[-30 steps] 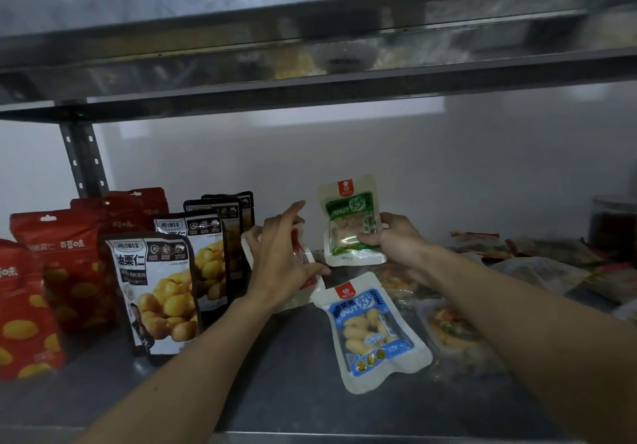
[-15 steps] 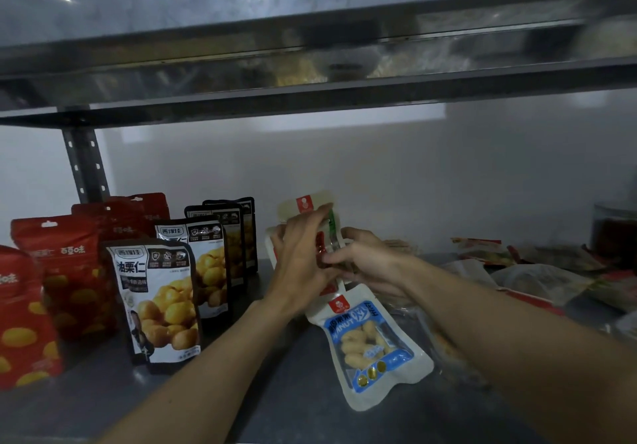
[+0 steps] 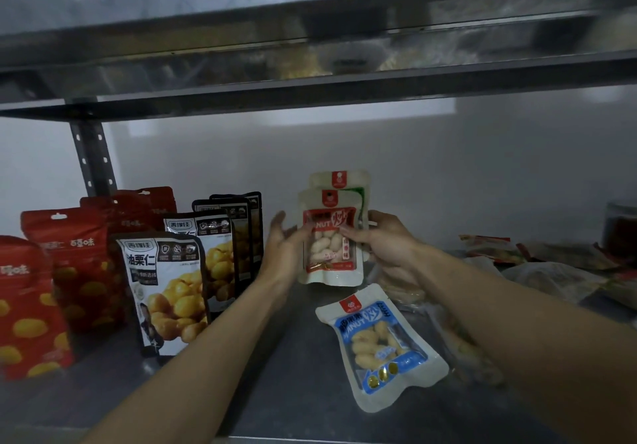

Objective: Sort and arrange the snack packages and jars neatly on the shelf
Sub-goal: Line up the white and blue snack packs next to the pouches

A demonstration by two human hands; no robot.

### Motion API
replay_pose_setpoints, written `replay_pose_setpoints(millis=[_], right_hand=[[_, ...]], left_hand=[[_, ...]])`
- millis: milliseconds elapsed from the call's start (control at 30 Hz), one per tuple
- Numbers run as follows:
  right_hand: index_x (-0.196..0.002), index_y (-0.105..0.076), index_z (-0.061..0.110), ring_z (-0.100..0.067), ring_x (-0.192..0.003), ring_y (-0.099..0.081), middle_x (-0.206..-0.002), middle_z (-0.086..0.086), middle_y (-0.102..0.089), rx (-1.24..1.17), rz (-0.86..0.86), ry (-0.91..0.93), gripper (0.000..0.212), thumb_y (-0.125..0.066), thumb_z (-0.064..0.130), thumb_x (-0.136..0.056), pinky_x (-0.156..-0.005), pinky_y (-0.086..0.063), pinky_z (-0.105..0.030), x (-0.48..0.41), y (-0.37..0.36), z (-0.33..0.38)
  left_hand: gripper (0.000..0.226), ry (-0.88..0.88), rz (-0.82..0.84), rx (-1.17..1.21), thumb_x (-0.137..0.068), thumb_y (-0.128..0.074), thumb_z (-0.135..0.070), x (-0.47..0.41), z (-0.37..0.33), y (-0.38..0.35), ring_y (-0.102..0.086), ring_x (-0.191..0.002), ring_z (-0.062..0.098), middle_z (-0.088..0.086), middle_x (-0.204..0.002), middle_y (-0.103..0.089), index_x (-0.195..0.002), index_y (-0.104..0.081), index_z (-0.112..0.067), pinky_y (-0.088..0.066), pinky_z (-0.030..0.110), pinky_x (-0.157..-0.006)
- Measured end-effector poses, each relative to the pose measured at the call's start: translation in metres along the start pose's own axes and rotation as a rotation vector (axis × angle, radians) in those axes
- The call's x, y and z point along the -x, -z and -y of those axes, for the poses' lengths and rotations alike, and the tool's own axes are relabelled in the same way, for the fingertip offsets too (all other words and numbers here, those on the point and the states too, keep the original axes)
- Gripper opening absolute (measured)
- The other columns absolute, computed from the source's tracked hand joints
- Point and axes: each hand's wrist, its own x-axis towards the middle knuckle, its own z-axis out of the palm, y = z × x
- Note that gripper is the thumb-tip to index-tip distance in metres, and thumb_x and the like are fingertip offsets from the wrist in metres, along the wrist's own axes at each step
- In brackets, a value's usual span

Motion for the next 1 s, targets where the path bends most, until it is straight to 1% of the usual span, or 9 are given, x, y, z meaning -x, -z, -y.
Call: replay_pose_setpoints(millis=[67,133,267,433,567,667,767,867,1000], right_hand=[[-0.119,-0.056,0.004,-0.027,-0.097,-0.071,-0.106,-0.014,-0.072,-0.043,0.033,-0.04,0.038,-0.07,0.009,-0.084,-0.091,-0.055,-0.046,0.001,-0.004,-0.002],[-0.12,-0.057,0.006,-0.029,-0.097,-0.071,-0.105,-0.014,-0.073,-0.053,0.058,-0.074,0.036,-0.068,0.012,-0.086,-0.092,-0.053,-0.051,0.001,-0.006,-0.004],[-0.112,-0.062,0.007,-0.027,-0.095,-0.072,-0.102,-0.011,-0.074,0.033,0.106,-0.062,0.03,-0.071,0.011,-0.084,-0.09,-0.055,-0.045,0.005,-0.004,-0.001],[-0.099,-0.065,0.008,-0.024,-0.089,-0.072,-0.1,-0.012,-0.073,0.131,0.027,-0.005,0.023,-0.074,0.003,-0.079,-0.079,-0.058,-0.035,0.001,0.002,0.004],[-0.092,-0.062,0.015,-0.017,-0.081,-0.071,-0.09,-0.004,-0.072,0.174,-0.005,-0.005,0.02,-0.073,0.003,-0.08,-0.064,-0.054,-0.027,-0.001,0.013,0.011],[-0.093,-0.061,0.014,-0.02,-0.084,-0.071,-0.094,-0.006,-0.072,0.175,-0.044,-0.006,0.021,-0.073,0.004,-0.08,-0.069,-0.056,-0.031,-0.002,0.021,0.011],[-0.102,-0.064,0.008,-0.027,-0.092,-0.071,-0.102,-0.011,-0.073,0.153,-0.099,-0.013,0.028,-0.076,0.004,-0.077,-0.083,-0.057,-0.042,-0.004,0.026,0.009],[-0.104,-0.064,0.005,-0.027,-0.091,-0.071,-0.1,-0.011,-0.072,0.085,-0.122,-0.014,0.03,-0.074,0.0,-0.077,-0.075,-0.057,-0.038,-0.005,0.03,0.008],[-0.103,-0.063,0.008,-0.026,-0.089,-0.071,-0.1,-0.009,-0.072,0.081,-0.144,-0.002,0.028,-0.074,0.001,-0.078,-0.069,-0.056,-0.034,-0.007,0.034,0.008]], left_hand=[[0.043,0.057,0.092,0.087,-0.097,-0.051,-0.028,-0.002,0.003,-0.002,-0.067,-0.102,0.025,0.013,-0.124,-0.063,-0.138,-0.042,-0.017,-0.051,0.045,-0.093],[0.028,0.024,0.076,0.038,-0.1,-0.045,-0.024,-0.001,0.005,-0.005,-0.071,-0.092,0.023,0.012,-0.11,-0.07,-0.124,-0.055,-0.014,-0.055,0.04,-0.083],[0.021,-0.03,0.05,-0.046,-0.101,-0.045,-0.021,-0.004,0.007,-0.005,-0.071,-0.088,0.02,0.007,-0.103,-0.071,-0.117,-0.057,-0.015,-0.057,0.036,-0.077],[0.018,-0.044,0.048,-0.024,-0.1,-0.047,-0.027,-0.006,0.0,-0.014,-0.07,-0.088,0.019,0.005,-0.101,-0.07,-0.11,-0.059,-0.018,-0.056,0.032,-0.074],[0.032,-0.009,-0.18,-0.156,-0.101,-0.038,-0.04,-0.017,0.007,-0.009,-0.058,-0.085,0.011,0.001,-0.102,-0.065,-0.107,-0.062,-0.019,-0.041,0.025,-0.068],[0.026,0.073,-0.197,-0.403,-0.095,-0.055,-0.033,-0.026,0.023,-0.001,-0.053,-0.096,0.017,0.007,-0.121,-0.06,-0.114,-0.061,-0.016,-0.043,0.028,-0.08],[0.045,0.204,-0.103,-0.486,-0.084,-0.068,-0.043,-0.03,0.034,0.001,-0.057,-0.108,0.027,0.011,-0.125,-0.058,-0.119,-0.055,-0.018,-0.05,0.04,-0.093],[0.054,0.263,-0.036,-0.523,-0.08,-0.073,-0.043,-0.03,0.035,-0.004,-0.054,-0.115,0.031,0.012,-0.129,-0.055,-0.124,-0.051,-0.021,-0.048,0.044,-0.097],[0.049,0.283,-0.002,-0.481,-0.082,-0.074,-0.023,-0.035,0.035,-0.008,-0.053,-0.117,0.03,0.013,-0.129,-0.055,-0.126,-0.055,-0.016,-0.047,0.042,-0.099]])
